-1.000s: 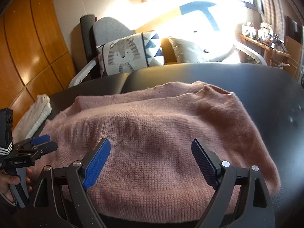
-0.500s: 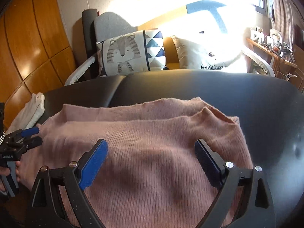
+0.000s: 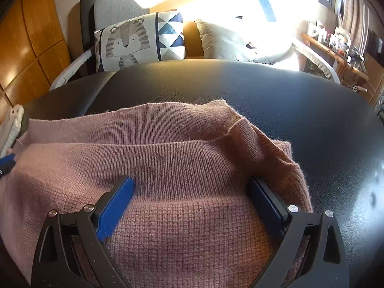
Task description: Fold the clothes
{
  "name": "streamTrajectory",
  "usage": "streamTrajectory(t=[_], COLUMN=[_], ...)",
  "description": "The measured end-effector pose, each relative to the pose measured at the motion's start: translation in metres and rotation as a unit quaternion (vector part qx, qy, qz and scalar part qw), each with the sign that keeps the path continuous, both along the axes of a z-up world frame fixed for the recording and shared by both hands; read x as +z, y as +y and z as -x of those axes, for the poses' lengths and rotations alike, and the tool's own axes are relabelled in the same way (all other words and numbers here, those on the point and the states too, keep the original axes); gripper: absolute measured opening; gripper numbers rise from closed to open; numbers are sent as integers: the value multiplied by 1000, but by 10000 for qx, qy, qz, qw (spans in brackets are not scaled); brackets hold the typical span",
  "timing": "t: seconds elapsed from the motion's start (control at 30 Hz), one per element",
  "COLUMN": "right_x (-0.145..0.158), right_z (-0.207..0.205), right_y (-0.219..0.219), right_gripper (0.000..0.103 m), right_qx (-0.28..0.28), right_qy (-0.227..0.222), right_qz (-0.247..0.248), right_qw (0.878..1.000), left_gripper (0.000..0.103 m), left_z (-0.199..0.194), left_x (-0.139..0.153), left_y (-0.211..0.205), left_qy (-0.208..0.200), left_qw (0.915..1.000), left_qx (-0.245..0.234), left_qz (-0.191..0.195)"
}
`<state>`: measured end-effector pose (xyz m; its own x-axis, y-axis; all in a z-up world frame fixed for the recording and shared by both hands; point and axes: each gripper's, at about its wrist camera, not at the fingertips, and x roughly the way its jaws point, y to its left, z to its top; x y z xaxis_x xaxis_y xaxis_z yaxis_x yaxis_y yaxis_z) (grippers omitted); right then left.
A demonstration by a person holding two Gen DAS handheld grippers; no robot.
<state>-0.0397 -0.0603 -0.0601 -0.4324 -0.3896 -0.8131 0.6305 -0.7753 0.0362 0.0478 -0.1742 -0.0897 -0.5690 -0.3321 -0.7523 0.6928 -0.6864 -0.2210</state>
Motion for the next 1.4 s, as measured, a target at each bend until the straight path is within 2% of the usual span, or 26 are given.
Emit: streamTrajectory(t=[0.2,0.37,0.47,0.53,0.63,0.73,0.8,0.87,0.97,1.0,1.03,1.1,1.23,1.37,1.4], right_x=[1,0,1,8,40,62,62,46,19,10,8,7,13,41,44], right_z=[3,12,14,8,-21,-63,-89,-105,-125,-132,-133,-132,-128,-104,-94], right_y=[4,4,7,11,23,16,-3,-14,-30,-36,-35,-32,-33,-31,-32], right_gripper=[98,98,98,98,99,99,99,99,100,103,103,103,103,103,103], right_qx=[-10,-33,-39,-130,-201,178,639,974,1447,1603,1647,1657,1613,1084,960], right_qy=[-50,-62,-97,-52,64,172,161,194,252,271,242,163,65,60,119], right_qz=[92,13,25,-9,591,1116,1162,892,424,267,243,271,245,678,649], right_qw=[9999,10000,9999,9999,9980,9934,9910,9910,9882,9863,9857,9857,9866,9918,9932], left_gripper=[95,100,100,100,100,100,100,100,100,100,100,100,100,100,100], left_z=[7,15,17,8,-16,-34,-30,-23,-18,-17,-21,-28,-30,-20,-17], left_x=[1,1,6,16,37,48,49,47,15,4,-1,-5,8,30,28], left_y=[-1,-3,-5,-5,1,10,20,32,35,35,37,41,32,19,16], left_qy=[-112,-172,-168,-16,298,457,494,439,9,-137,-94,-41,107,374,356], left_qw=[9999,9998,9998,9999,9995,9987,9988,9988,9999,9997,9998,9994,9996,9990,9991], left_qx=[27,-90,-117,-5,87,227,57,-174,-157,-143,-194,-327,-230,-156,-147], left_qz=[-41,9,-62,-108,-67,-27,-4,122,-72,-147,-33,134,-112,-178,-170])
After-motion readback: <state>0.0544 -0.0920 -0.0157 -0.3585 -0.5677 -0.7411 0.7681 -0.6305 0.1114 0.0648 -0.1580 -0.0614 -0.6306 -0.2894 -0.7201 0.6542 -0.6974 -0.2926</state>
